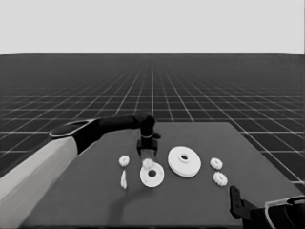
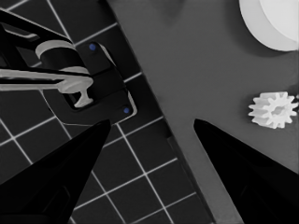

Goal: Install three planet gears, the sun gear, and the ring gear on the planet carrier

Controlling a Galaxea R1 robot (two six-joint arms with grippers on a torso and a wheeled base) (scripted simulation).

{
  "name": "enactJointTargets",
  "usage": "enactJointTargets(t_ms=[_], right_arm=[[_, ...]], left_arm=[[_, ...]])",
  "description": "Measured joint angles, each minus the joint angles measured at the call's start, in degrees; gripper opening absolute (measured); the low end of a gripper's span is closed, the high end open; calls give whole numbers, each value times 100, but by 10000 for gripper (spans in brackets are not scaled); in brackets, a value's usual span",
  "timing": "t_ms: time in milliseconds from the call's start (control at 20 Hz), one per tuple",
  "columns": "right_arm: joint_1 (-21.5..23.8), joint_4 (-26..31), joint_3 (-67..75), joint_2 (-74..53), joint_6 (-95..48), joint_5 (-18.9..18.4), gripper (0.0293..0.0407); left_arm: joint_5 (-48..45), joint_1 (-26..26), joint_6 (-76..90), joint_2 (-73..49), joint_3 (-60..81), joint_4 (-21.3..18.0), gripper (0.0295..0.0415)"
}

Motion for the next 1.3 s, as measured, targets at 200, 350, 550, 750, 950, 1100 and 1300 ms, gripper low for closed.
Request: enactJointTargets(t_ms=[200, 350, 550, 750, 950, 1100, 1300], right_arm=[[0, 0, 0, 0, 0, 0, 385], [0, 0, 0, 0, 0, 0, 385], [0, 0, 0, 0, 0, 0, 385], [0, 0, 0, 0, 0, 0, 385], [0, 0, 0, 0, 0, 0, 385], [0, 0, 0, 0, 0, 0, 385], [0, 0, 0, 0, 0, 0, 385]], left_arm=[[-78, -44, 630, -1262, 687, -85, 385], [-138, -56, 1151, -1734, 563, -134, 385], [-155, -56, 1286, -1801, 509, -148, 385], [-689, 766, 1605, -1553, -139, 473, 385], [-837, 933, 1724, -1451, -393, 579, 385], [-846, 941, 1735, -1442, -415, 585, 385], [-848, 940, 1738, -1448, -426, 591, 312]])
